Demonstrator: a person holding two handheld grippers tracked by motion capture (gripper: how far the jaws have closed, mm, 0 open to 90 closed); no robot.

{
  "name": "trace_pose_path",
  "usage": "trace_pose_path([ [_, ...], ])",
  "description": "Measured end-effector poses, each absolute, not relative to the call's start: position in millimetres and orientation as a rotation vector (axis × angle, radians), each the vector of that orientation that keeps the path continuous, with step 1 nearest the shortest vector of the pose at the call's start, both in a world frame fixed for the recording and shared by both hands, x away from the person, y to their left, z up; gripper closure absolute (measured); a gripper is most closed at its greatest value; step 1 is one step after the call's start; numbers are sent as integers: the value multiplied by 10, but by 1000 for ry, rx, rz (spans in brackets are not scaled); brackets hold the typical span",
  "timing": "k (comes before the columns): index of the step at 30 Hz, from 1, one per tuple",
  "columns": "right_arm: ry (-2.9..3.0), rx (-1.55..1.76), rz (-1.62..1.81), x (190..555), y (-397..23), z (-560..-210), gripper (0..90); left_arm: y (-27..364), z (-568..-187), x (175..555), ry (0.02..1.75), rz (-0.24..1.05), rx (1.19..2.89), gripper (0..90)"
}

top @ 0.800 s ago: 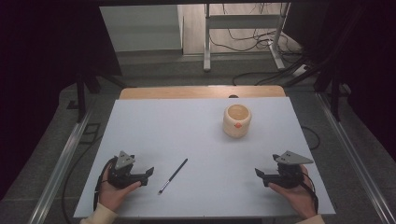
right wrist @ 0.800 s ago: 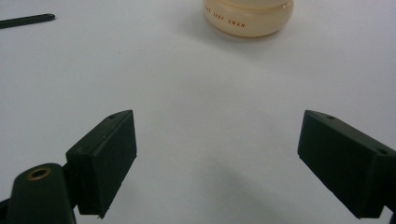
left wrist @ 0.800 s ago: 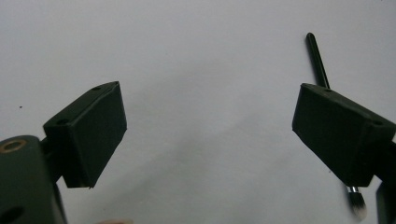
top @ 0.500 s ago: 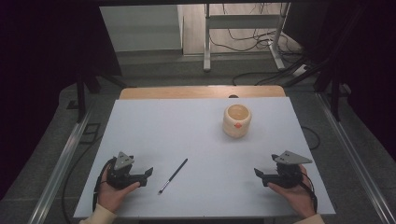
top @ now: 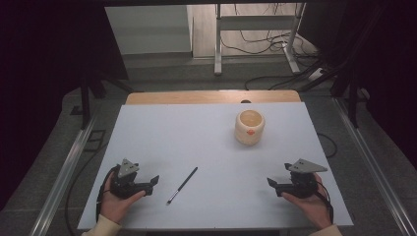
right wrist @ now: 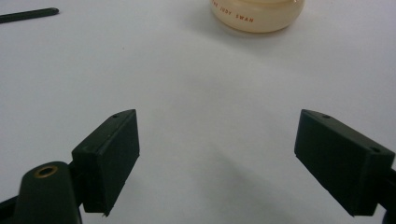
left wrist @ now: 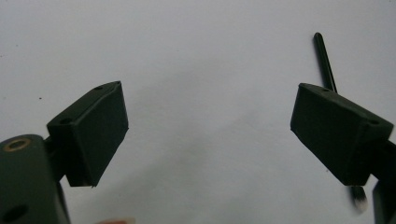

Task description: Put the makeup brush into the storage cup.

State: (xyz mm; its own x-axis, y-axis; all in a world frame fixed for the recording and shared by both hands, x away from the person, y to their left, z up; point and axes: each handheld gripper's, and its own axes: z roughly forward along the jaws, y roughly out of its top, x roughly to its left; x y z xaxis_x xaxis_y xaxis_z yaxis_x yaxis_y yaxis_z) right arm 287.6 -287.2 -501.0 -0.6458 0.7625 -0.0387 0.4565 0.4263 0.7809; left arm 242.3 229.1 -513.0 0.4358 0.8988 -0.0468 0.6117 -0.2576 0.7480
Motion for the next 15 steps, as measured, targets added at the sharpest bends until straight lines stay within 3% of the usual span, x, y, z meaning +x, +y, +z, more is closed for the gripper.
trace_pose_path([
  [15,2308,1034,1065,2866,-2837,-5034,148,2239,-4970,2361,1244,511,1987,136],
])
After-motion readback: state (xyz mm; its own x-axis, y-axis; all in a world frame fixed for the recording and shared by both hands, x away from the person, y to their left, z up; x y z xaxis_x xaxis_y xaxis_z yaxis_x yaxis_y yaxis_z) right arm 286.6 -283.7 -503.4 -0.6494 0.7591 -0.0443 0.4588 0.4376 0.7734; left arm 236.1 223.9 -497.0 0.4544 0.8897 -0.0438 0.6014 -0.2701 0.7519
